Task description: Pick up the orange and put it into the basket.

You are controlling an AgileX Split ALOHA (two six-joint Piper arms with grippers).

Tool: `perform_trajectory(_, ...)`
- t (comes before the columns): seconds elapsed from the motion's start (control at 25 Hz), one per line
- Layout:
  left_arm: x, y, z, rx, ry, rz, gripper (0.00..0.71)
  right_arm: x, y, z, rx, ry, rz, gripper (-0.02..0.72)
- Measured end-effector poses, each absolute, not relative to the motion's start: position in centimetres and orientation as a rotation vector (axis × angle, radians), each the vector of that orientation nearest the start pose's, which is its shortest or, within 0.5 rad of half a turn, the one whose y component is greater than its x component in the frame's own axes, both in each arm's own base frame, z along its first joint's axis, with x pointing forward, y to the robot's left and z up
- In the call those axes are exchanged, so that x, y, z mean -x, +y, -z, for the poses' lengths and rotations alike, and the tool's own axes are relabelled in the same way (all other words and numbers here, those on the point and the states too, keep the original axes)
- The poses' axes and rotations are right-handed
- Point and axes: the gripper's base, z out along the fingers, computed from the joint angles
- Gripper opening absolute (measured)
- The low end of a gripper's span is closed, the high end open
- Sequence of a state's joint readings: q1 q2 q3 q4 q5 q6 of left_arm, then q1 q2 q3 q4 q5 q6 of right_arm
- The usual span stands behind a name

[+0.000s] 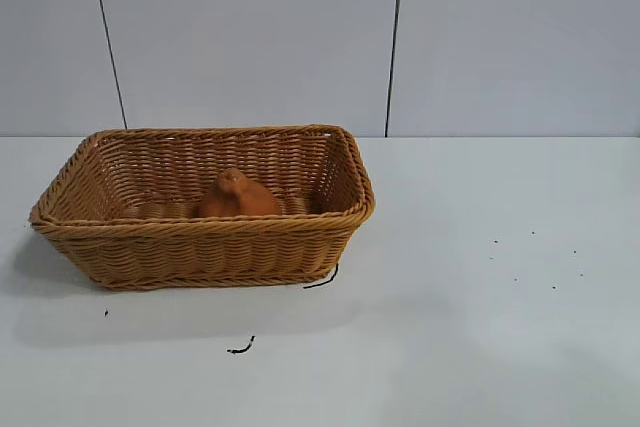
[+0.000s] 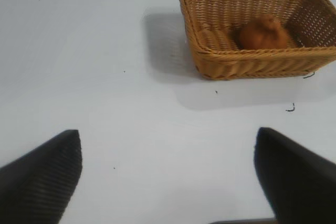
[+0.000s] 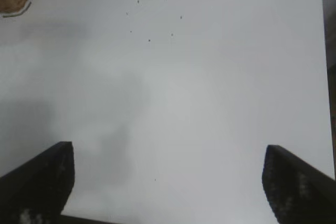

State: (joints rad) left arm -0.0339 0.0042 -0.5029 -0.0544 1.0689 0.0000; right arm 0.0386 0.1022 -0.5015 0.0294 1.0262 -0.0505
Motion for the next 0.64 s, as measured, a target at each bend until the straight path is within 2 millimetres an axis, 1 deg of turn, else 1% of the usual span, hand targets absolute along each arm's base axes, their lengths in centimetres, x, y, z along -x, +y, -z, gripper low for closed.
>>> perform_trajectory(0.16, 0.5, -0.4, -27.8, -0.038, 2.053, 0.086, 0.639, 0.1, 0.2, -28.0, 0.091, 2.022, -0.028, 0.695)
perform_trajectory(0.24, 0.5, -0.4, -27.7, -0.038, 2.055, 0.086, 0.639, 0.4, 0.2, -28.0, 0.090, 2.003, -0.027, 0.695)
perform_trajectory(0.64, 0.5, -0.4, -27.7, -0.038, 2.054, 0.086, 0.639, 0.4, 0.2, -28.0, 0.090, 2.002, -0.027, 0.695)
